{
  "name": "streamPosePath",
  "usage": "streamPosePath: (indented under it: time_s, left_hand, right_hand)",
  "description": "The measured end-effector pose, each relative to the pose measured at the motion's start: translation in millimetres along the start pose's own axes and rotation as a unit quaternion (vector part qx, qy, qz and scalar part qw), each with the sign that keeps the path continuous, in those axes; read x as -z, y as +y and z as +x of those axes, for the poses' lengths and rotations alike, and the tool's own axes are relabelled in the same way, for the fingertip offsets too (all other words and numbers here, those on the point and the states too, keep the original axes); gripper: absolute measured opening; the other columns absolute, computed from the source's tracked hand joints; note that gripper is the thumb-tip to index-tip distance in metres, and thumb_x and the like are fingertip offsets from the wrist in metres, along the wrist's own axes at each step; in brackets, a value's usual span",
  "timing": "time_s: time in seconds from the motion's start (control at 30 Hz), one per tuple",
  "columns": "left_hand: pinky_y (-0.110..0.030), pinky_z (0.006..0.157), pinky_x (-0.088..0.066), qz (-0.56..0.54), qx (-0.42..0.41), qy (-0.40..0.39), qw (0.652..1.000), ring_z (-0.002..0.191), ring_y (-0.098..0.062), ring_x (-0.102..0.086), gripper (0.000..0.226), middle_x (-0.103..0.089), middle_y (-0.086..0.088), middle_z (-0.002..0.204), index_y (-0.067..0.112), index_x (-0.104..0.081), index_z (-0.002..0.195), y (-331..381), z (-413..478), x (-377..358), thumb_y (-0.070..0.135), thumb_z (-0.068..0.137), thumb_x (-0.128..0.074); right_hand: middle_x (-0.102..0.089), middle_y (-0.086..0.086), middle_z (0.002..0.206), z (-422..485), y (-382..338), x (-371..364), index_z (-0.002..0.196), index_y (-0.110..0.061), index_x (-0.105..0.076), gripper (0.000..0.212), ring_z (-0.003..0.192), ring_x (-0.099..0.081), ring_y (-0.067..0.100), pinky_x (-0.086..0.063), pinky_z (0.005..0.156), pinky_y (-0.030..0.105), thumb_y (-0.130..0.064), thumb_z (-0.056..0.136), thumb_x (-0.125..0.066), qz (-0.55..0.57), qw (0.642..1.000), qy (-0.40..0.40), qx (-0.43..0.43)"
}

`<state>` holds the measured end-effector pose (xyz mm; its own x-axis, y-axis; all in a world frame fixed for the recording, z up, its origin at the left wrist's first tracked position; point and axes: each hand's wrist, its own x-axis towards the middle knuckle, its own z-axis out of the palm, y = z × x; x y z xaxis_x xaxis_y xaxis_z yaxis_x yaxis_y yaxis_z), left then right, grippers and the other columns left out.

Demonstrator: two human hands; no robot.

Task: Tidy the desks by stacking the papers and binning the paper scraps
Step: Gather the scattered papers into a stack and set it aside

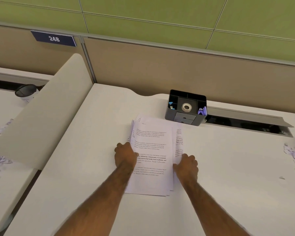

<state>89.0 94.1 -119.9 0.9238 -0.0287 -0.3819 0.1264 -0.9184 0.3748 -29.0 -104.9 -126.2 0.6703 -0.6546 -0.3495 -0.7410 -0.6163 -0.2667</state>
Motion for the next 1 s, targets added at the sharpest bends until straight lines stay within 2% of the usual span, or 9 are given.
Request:
streamPosePath:
  time_s: [0.2, 0.37, 0.47, 0.57, 0.7, 0.77, 0.83, 0.9, 1.0]
  left_hand:
    - [-0.043, 0.094, -0.054, -0.061, -0.054, -0.023, 0.996, 0.107, -0.028, -0.063, 0.048, -0.061, -0.006, 0.116, 0.023, -0.068, 0.114, -16.5, 20.9, 11.0, 0.053, 0.076, -0.073]
    - [-0.025, 0.059, -0.048, -0.164, -0.091, -0.057, 0.981, 0.073, -0.017, -0.067, 0.025, -0.071, -0.001, 0.088, 0.010, -0.073, 0.091, -21.6, 31.4, 28.4, 0.031, 0.082, -0.082]
    - [-0.025, 0.063, -0.048, -0.158, -0.092, -0.095, 0.979, 0.085, -0.022, -0.069, 0.021, -0.074, -0.004, 0.099, 0.006, -0.072, 0.099, -24.5, 35.4, 31.4, 0.025, 0.089, -0.077]
    - [-0.022, 0.066, -0.048, -0.182, -0.074, -0.155, 0.968, 0.089, -0.019, -0.068, 0.019, -0.074, -0.006, 0.111, 0.009, -0.073, 0.109, -35.6, 27.2, 33.5, 0.017, 0.092, -0.073]
    - [-0.033, 0.076, -0.060, -0.224, -0.021, -0.226, 0.948, 0.093, -0.020, -0.073, 0.039, -0.076, -0.007, 0.114, 0.011, -0.072, 0.115, -76.2, 1.7, 31.0, 0.021, 0.080, -0.086]
    - [-0.042, 0.078, -0.061, -0.259, 0.023, -0.239, 0.936, 0.100, -0.024, -0.073, 0.078, -0.073, -0.009, 0.121, 0.009, -0.058, 0.130, -100.0, -9.1, 25.1, 0.030, 0.066, -0.096]
    - [-0.037, 0.078, -0.056, -0.286, 0.058, -0.203, 0.935, 0.113, -0.030, -0.067, 0.099, -0.063, -0.010, 0.135, 0.015, -0.025, 0.155, -107.9, -23.1, 23.3, 0.027, 0.079, -0.088]
    - [-0.040, 0.089, -0.053, -0.287, 0.062, -0.161, 0.942, 0.119, -0.032, -0.062, 0.089, -0.058, -0.009, 0.141, 0.019, -0.015, 0.159, -108.7, -32.3, 20.4, 0.029, 0.093, -0.073]
    - [-0.040, 0.085, -0.055, -0.293, 0.057, -0.150, 0.942, 0.108, -0.025, -0.064, 0.052, -0.063, -0.005, 0.131, 0.019, -0.037, 0.146, -105.6, -38.4, 20.1, 0.030, 0.102, -0.060]
  right_hand:
    - [-0.053, 0.009, 0.111, 13.2, 1.5, 3.9, 0.109, -0.014, -0.060, 0.036, 0.107, -0.057, 0.033, -0.053, 0.088, 0.042, -0.037, 0.083, -0.066, 0.123, 0.991, -0.020, -0.041]
    - [-0.057, -0.001, 0.074, 28.6, 5.3, 11.8, 0.070, -0.017, -0.049, 0.026, 0.072, -0.058, 0.025, -0.046, 0.058, 0.028, -0.028, 0.084, -0.068, 0.298, 0.953, -0.010, -0.049]
    - [-0.064, 0.004, 0.088, 35.5, 9.1, 20.8, 0.094, -0.011, -0.054, 0.027, 0.078, -0.065, 0.024, -0.051, 0.060, 0.029, -0.032, 0.089, -0.071, 0.441, 0.892, -0.036, -0.093]
    - [-0.072, 0.014, 0.097, 37.8, 19.1, 25.1, 0.100, -0.004, -0.061, 0.018, 0.085, -0.072, 0.031, -0.062, 0.074, 0.046, -0.015, 0.088, -0.069, 0.409, 0.905, -0.058, -0.099]
    - [-0.072, 0.011, 0.082, 25.4, 29.1, 18.8, 0.077, 0.001, -0.063, 0.008, 0.075, -0.068, 0.027, -0.054, 0.063, 0.034, -0.007, 0.081, -0.062, 0.254, 0.961, -0.103, -0.025]
    - [-0.071, 0.013, 0.086, 17.0, 32.3, 11.8, 0.082, 0.004, -0.062, 0.012, 0.074, -0.065, 0.024, -0.050, 0.063, 0.031, -0.008, 0.082, -0.063, 0.234, 0.965, -0.119, -0.008]
    - [-0.070, 0.013, 0.086, 9.6, 31.4, 5.9, 0.082, 0.003, -0.062, 0.012, 0.073, -0.063, 0.021, -0.050, 0.064, 0.030, -0.009, 0.083, -0.064, 0.238, 0.962, -0.134, 0.001]
    - [-0.071, 0.014, 0.089, 0.7, 25.5, 0.3, 0.084, 0.002, -0.063, 0.010, 0.074, -0.064, 0.021, -0.051, 0.065, 0.030, -0.008, 0.084, -0.064, 0.245, 0.957, -0.154, 0.006]
    - [-0.073, 0.014, 0.096, -13.5, 12.0, -6.3, 0.094, 0.002, -0.067, 0.011, 0.083, -0.070, 0.025, -0.055, 0.067, 0.033, -0.004, 0.087, -0.060, 0.270, 0.942, -0.202, 0.002]
